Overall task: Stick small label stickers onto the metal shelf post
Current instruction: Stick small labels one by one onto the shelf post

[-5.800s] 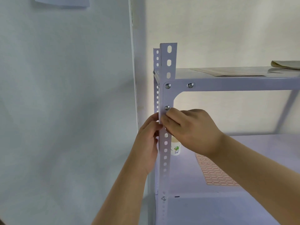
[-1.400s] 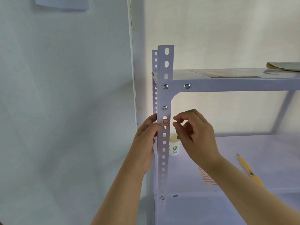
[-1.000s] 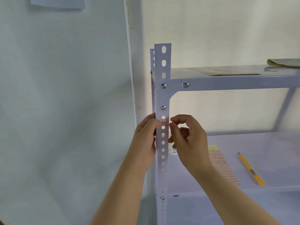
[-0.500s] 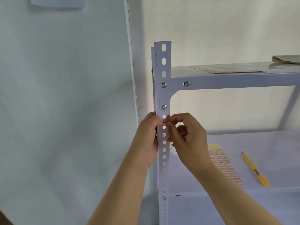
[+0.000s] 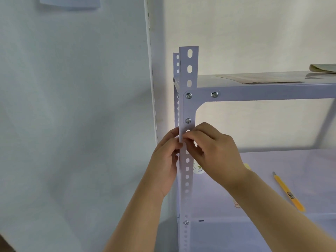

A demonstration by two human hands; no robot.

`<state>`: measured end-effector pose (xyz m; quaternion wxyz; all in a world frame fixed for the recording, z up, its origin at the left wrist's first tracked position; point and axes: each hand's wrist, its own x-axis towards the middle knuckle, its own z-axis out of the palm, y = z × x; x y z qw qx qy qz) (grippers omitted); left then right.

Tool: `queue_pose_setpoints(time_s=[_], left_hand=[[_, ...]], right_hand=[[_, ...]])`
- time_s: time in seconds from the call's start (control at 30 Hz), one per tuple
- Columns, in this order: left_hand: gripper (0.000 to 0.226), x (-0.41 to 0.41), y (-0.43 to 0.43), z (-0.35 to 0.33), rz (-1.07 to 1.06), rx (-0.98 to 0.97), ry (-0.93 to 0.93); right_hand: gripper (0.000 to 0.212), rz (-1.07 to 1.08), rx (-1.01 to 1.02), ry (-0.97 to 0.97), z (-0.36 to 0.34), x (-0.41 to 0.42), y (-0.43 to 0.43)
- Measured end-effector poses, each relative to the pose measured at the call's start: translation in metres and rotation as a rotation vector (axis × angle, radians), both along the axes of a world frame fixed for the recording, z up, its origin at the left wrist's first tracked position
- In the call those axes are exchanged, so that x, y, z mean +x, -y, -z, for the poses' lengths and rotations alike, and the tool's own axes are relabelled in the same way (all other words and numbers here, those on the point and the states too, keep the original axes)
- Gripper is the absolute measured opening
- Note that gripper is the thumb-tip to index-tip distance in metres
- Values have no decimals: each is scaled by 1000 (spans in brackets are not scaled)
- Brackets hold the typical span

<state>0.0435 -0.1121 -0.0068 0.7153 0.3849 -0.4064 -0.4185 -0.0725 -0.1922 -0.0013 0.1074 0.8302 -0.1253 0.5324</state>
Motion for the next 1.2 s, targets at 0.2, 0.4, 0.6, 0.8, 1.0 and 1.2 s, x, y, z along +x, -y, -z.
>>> queue_pose_setpoints(time_s=[0.2,0.4,0.6,0.8,1.0,1.2], left_hand=[[39,3,2,3,0,18,42],[31,1,-2,-1,7,14,70],[33,2,-3,-1,-9,29,55],[36,1,-3,0,-12,33,33],[43,2,-2,1,-15,41,16],[40,2,-3,0,-7,39,17]], right_hand=[[17,145,-293,-143,-18,-2,1],[16,238,-455,-228,-21,1,4],[19,239,-420,-242,-18,5,8],[18,101,-270,-214,-12,-3,8],[13,50,-116,-139,-5,-11,12],[9,66,-252,-162,-11,-9,7]])
